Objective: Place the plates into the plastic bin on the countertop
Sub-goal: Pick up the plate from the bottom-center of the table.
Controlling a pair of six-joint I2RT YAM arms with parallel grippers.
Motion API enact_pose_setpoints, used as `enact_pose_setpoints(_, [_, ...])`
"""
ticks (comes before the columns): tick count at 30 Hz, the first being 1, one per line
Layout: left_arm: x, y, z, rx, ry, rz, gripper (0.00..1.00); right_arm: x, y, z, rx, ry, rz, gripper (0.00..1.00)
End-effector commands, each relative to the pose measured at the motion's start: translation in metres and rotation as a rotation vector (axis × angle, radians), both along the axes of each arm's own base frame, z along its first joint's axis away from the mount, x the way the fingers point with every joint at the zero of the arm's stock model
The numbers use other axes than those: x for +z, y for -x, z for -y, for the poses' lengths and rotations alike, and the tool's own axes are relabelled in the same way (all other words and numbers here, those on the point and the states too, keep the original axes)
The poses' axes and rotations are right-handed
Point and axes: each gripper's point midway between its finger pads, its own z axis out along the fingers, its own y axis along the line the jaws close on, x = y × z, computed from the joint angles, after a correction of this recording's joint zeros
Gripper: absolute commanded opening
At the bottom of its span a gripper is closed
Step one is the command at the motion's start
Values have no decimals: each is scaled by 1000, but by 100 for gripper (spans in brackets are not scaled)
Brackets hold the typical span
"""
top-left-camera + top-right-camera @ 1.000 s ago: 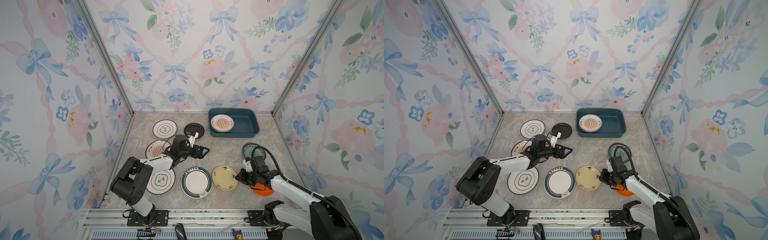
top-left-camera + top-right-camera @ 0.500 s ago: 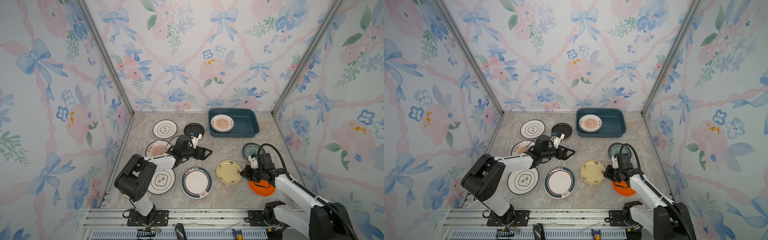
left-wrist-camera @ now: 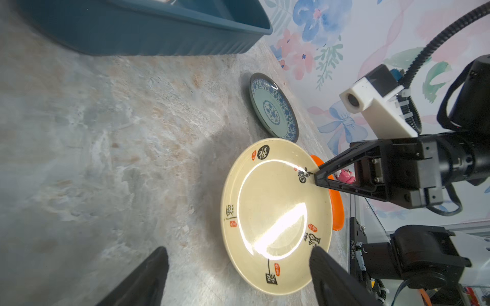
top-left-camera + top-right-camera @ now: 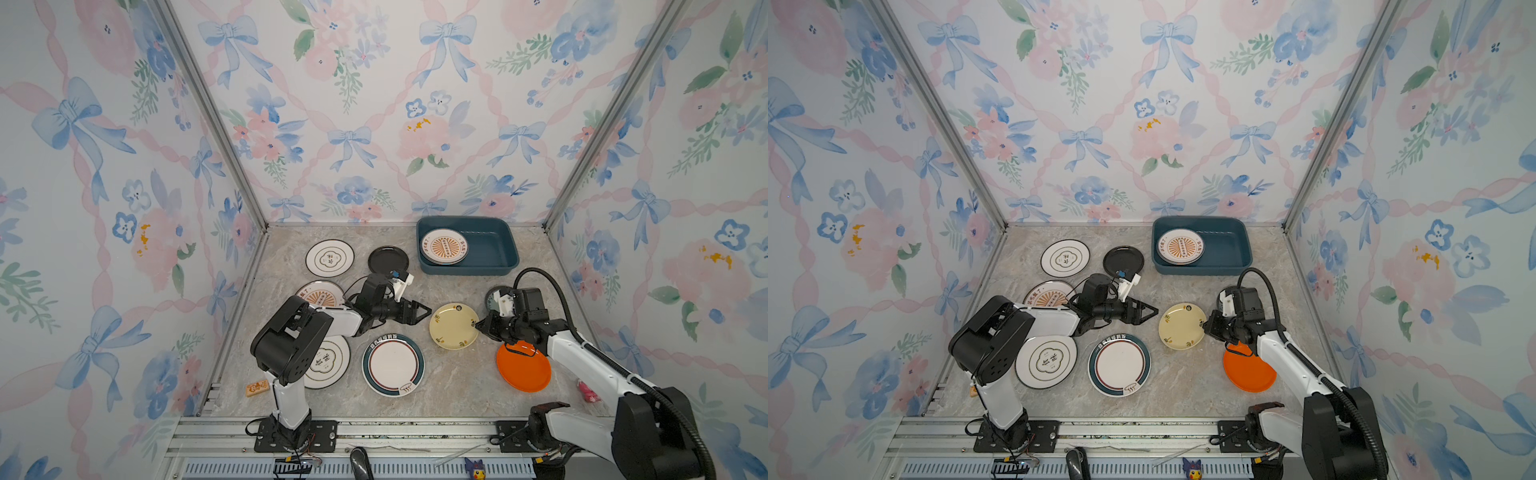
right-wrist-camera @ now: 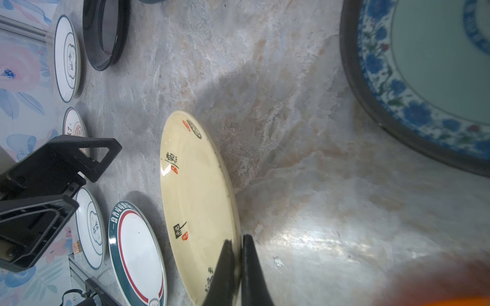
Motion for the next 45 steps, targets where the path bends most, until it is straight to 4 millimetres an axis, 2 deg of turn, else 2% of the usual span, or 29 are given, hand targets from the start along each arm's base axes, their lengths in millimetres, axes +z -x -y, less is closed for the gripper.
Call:
enact_pose_setpoints(1, [3,1,12,-40,46,-5,84,21,-15,-8,4,-49,62,0])
enact_pose_setpoints(10, [-2,6,23,-76,51,-17,81,46,-28,-20,11,-132,124,0])
enact_pose_setpoints(16, [0,8,25,-85,71,-28,74,56,-35,-35,28,-190,153,0])
enact_pose_setpoints(19, [4,9,25,-85,86,-27,63,59,-39,-43,40,-205,164,0])
enact_pose_setpoints(23, [13,12,25,-98,103,-20,38,60,-41,-52,63,-208,167,0])
enact_pose_setpoints(27, [18,15,25,-113,113,-16,26,60,-42,-56,76,-208,178,0])
enact_pose_setpoints(29, [18,16,24,-116,115,-19,24,60,-41,-57,92,-212,188,0])
enact_pose_setpoints(32, [18,19,23,-130,119,-25,14,62,-41,-62,129,-228,223,0])
enact_pose_setpoints(37, [21,25,23,-151,130,-28,11,72,-42,-76,219,-301,314,25])
enact_pose_setpoints(41, [26,25,21,-157,139,-23,9,74,-44,-85,278,-362,369,31])
enact_pose_setpoints(45, [30,24,19,-152,145,-19,9,75,-51,-93,302,-425,400,31])
